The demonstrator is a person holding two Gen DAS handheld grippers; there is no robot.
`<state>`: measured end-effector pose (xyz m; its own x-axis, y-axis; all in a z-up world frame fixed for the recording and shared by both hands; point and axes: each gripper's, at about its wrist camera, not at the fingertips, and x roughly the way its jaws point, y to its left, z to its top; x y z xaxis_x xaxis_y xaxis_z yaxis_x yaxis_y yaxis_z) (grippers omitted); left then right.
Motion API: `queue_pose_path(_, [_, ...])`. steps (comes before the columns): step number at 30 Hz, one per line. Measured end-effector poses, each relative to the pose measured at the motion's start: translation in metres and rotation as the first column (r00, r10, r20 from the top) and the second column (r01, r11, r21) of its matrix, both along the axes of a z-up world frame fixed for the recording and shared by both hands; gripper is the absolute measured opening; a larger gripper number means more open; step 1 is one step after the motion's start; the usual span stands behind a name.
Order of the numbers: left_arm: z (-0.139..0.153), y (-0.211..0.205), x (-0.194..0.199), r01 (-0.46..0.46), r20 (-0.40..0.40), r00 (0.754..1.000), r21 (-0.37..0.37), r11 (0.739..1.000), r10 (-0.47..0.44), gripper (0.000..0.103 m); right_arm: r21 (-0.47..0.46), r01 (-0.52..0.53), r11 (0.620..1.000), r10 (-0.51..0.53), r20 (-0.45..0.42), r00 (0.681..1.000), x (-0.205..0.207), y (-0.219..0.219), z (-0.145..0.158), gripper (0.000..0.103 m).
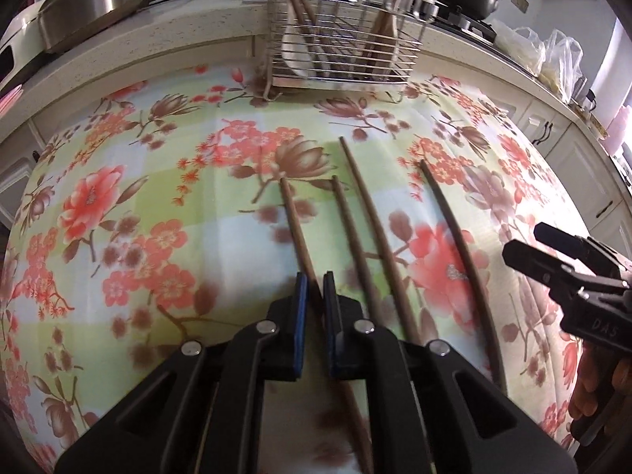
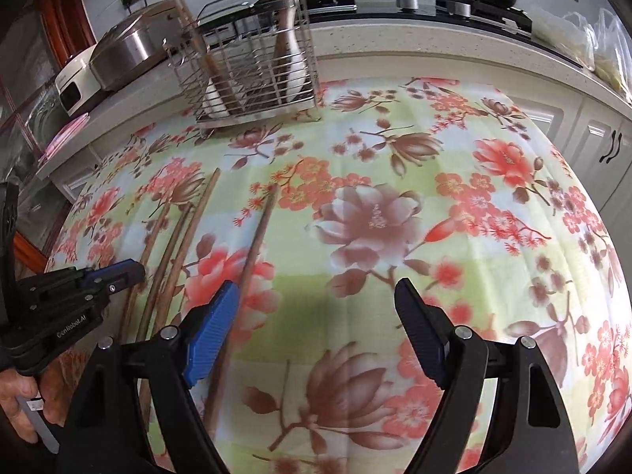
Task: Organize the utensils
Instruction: 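Grasp a wooden chopstick with the left tool while the right tool grasps another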
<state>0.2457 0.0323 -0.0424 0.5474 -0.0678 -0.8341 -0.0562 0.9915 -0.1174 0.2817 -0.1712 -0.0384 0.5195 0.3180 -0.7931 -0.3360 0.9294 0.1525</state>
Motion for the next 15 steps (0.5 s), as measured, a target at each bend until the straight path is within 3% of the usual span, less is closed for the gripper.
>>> queue_pose_path(9, [0.001, 0.044, -0.012, -0.069, 0.014, 0.997, -0.002, 0.998, 0.070, 0.008, -0.107, -0.034, 0.994, 0.034, -0.005, 0.999, 0.001, 0.044, -0.013, 0.054])
queue_pose_path(15, [-0.001, 0.049, -0.013, -0.076, 0.017, 0.997, -0.007, 0.997, 0.077, 0.012, -0.156, -0.058, 0.986, 0.063, 0.027, 0.998, -0.002, 0.060, -0.013, 0.023])
